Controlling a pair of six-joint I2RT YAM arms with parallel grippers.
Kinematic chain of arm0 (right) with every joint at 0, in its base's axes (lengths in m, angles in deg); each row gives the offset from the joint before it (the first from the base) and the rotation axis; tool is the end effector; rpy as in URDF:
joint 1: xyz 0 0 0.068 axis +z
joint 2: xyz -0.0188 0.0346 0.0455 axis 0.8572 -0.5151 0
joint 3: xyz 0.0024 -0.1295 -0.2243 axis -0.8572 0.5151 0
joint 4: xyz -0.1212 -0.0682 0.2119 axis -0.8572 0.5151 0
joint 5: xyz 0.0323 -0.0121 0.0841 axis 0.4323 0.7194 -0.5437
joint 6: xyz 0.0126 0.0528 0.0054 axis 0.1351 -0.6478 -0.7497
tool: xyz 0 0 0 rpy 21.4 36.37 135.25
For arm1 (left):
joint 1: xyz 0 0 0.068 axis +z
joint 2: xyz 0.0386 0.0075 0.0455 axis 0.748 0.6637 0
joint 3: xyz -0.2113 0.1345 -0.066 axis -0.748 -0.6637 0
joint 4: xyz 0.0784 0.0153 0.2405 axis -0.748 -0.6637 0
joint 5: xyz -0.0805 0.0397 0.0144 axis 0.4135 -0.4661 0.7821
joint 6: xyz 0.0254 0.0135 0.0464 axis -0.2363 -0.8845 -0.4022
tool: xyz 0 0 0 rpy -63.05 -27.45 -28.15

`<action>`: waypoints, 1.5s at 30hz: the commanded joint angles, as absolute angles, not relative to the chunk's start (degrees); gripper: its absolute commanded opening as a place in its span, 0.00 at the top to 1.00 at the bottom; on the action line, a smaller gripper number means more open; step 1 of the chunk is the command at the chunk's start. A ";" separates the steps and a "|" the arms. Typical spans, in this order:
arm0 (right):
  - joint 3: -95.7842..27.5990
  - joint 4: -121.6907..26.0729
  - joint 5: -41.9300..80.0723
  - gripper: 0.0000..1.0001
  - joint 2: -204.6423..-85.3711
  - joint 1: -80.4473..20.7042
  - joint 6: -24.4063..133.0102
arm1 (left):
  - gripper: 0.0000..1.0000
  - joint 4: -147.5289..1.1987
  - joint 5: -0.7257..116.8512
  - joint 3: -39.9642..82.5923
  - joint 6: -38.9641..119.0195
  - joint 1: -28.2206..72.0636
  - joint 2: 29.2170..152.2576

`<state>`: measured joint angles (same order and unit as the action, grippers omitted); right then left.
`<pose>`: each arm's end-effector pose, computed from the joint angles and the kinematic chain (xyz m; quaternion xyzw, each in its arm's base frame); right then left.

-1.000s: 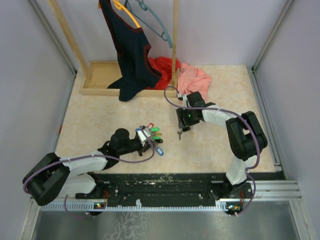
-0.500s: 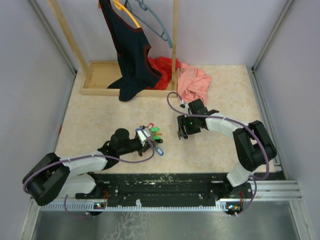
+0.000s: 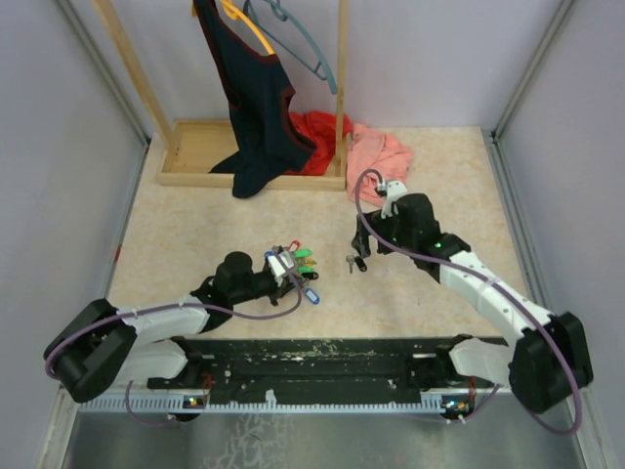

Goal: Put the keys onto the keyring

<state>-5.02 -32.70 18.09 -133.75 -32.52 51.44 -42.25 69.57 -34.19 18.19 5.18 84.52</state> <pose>0.2307 0.1210 0.2403 -0.1635 0.8855 0.1978 0.3873 0.1554 -0.1631 0.1596 0.4505 0.6739 -0.2958 0.5054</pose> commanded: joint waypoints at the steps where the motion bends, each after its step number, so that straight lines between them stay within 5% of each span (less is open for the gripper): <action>1: -1.90 -39.17 16.74 0.05 -126.35 -33.93 50.45 | 0.99 -40.20 68.98 -34.95 18.49 5.43 82.89; 8: -5.34 -33.93 12.11 0.05 -133.16 -35.46 53.47 | 0.99 -40.12 68.83 -35.33 18.45 5.44 81.85; 12: 1.76 -46.86 11.48 0.04 -127.87 -35.89 49.99 | 0.99 -39.96 68.37 -35.82 18.46 5.44 80.93; 17: 2.06 -46.25 12.42 0.05 -127.81 -36.78 51.64 | 0.99 -39.72 68.38 -35.91 18.57 5.40 80.81; 28: -9.46 -36.36 9.50 0.41 -147.61 -36.76 62.38 | 0.99 -39.75 69.16 -35.61 18.59 5.40 81.61; 45: -27.92 -18.13 0.57 0.55 -169.47 -36.76 75.06 | 0.99 -40.55 69.75 -34.61 17.97 5.42 83.62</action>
